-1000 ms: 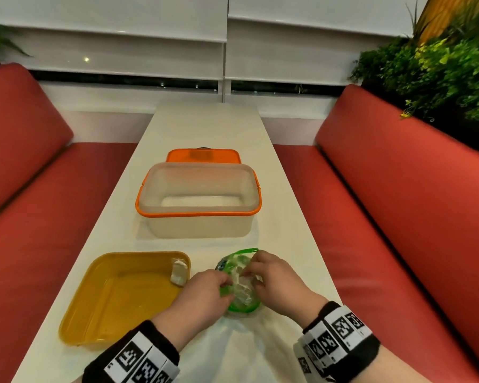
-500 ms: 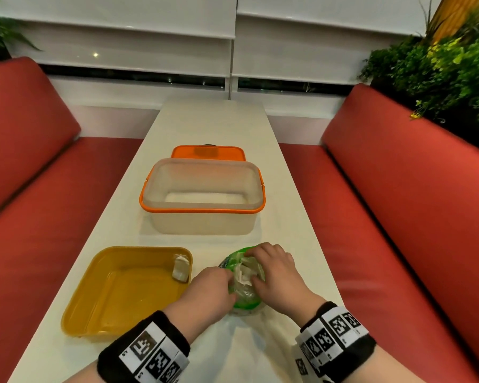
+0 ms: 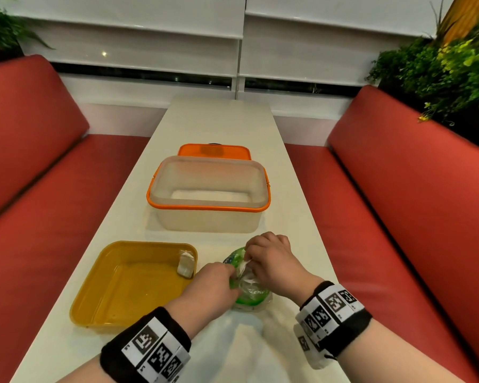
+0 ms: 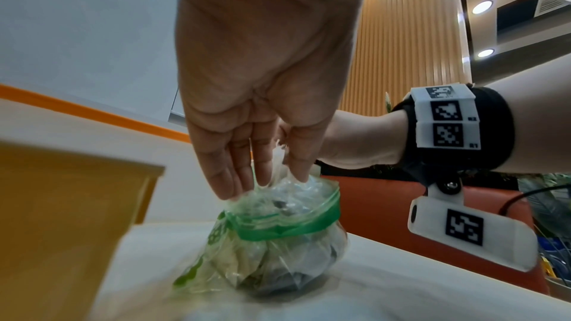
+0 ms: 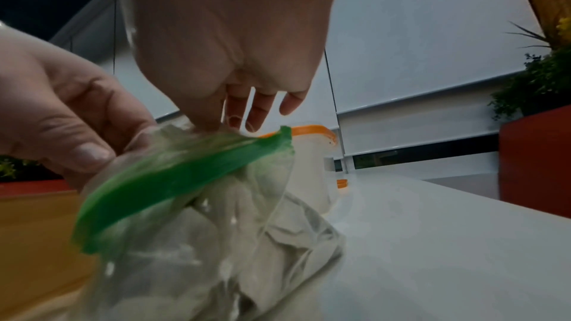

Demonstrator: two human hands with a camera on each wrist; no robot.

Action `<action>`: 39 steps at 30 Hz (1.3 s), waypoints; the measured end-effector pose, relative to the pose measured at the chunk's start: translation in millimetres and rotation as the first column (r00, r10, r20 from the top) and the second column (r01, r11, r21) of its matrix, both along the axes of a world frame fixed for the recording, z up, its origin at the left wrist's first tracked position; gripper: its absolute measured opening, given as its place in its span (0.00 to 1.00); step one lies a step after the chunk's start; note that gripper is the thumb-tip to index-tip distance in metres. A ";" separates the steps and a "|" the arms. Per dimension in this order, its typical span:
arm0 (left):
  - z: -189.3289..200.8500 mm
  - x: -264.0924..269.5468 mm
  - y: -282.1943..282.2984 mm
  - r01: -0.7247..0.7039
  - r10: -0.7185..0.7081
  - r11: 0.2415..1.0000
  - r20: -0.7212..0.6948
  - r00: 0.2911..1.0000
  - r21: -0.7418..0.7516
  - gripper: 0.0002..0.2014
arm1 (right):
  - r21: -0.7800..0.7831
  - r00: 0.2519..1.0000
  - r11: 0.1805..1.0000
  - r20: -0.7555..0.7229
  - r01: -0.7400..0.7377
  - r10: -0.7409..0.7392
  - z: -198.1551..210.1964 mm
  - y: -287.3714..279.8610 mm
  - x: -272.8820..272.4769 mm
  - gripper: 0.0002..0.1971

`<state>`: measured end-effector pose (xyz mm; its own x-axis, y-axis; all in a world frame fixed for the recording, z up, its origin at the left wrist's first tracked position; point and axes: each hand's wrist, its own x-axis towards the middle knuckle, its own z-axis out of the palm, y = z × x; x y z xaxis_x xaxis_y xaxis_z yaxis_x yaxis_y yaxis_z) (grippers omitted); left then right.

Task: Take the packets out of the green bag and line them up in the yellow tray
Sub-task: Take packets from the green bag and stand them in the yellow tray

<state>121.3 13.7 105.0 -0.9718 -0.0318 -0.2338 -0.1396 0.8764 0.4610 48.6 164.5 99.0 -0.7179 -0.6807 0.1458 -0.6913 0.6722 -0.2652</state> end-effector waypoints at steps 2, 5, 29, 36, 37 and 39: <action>1.5 1.5 0.4 0.002 -0.002 1.000 -0.006 1.000 0.003 0.14 | -0.059 0.999 0.998 0.040 0.009 -0.007 4.3 0.6 1.0 0.07; 5.2 3.2 2.1 -0.017 0.017 0.999 -0.010 1.000 0.049 0.15 | -0.175 0.990 0.982 0.138 0.065 -0.041 10.8 -0.2 3.5 0.10; 29.8 -0.5 -4.2 -0.263 0.052 0.188 0.258 0.965 0.946 0.12 | -0.513 0.835 0.741 0.538 0.433 -0.115 44.8 -6.9 15.6 0.18; 28.7 11.5 -30.8 -0.282 0.008 0.126 0.284 0.959 0.951 0.14 | -0.548 0.803 0.709 0.594 0.443 -0.043 41.6 -23.1 28.9 0.10; 28.5 12.7 -33.4 -0.286 0.022 0.131 0.285 0.958 0.949 0.14 | -0.558 0.792 0.698 0.610 0.449 -0.021 42.2 -26.1 30.2 0.07; 28.9 15.4 -37.9 -0.302 0.040 0.129 0.299 0.953 0.945 0.12 | -0.587 0.760 0.659 0.649 0.471 0.035 45.0 -30.2 31.6 0.03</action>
